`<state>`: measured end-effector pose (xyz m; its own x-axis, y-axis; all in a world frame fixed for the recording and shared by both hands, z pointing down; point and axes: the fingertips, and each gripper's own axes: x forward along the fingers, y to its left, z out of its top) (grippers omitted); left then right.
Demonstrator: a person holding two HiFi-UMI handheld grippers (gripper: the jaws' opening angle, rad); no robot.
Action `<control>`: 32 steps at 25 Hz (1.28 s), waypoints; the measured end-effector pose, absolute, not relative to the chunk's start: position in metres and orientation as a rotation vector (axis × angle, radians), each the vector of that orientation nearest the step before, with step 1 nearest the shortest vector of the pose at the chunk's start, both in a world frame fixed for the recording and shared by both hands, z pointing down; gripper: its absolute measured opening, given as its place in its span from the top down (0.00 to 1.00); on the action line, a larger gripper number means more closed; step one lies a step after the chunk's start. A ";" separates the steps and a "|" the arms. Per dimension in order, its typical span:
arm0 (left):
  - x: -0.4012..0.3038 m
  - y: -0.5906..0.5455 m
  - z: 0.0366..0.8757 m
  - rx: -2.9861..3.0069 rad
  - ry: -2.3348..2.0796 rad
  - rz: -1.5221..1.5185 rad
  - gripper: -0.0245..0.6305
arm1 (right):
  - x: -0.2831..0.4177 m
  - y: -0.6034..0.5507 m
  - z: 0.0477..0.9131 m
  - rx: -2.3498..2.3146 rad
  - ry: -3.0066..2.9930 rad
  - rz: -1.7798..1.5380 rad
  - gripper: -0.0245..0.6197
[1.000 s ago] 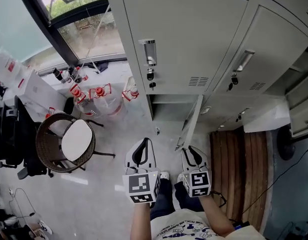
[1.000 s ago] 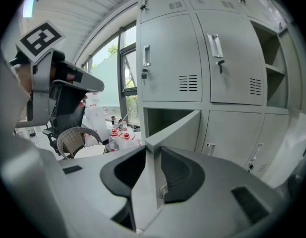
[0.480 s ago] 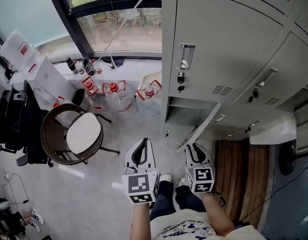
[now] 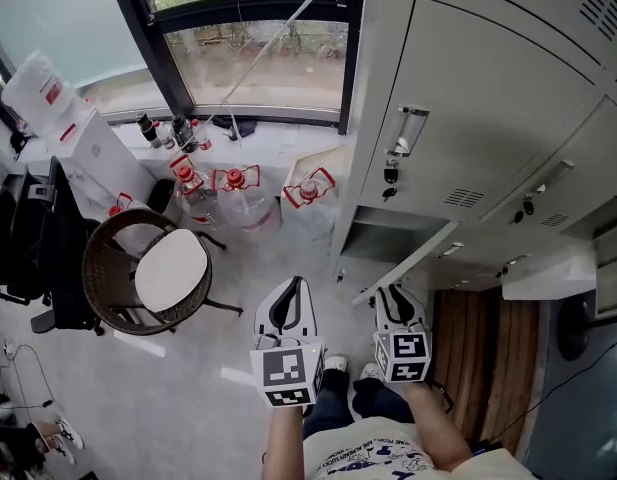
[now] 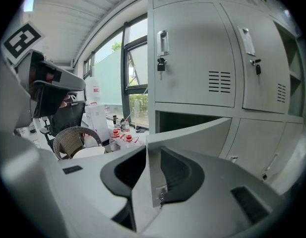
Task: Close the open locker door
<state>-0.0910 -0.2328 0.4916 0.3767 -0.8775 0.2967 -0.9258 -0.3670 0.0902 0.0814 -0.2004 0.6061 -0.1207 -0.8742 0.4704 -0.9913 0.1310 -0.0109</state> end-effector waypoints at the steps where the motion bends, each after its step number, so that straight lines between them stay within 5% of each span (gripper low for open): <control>1: -0.093 -0.236 0.491 2.397 -1.608 0.295 0.96 | 0.080 -0.204 0.606 1.807 -2.063 0.462 0.82; 32: -0.092 -0.310 0.495 2.264 -1.756 0.305 0.96 | 0.063 -0.318 0.613 1.626 -2.201 0.415 0.82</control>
<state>-0.0917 -0.3097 0.4947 0.2476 -0.9145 0.3201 -0.9688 -0.2360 0.0752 0.0630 -0.3180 0.6127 -0.2645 -0.8472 0.4607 -0.9568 0.2904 -0.0153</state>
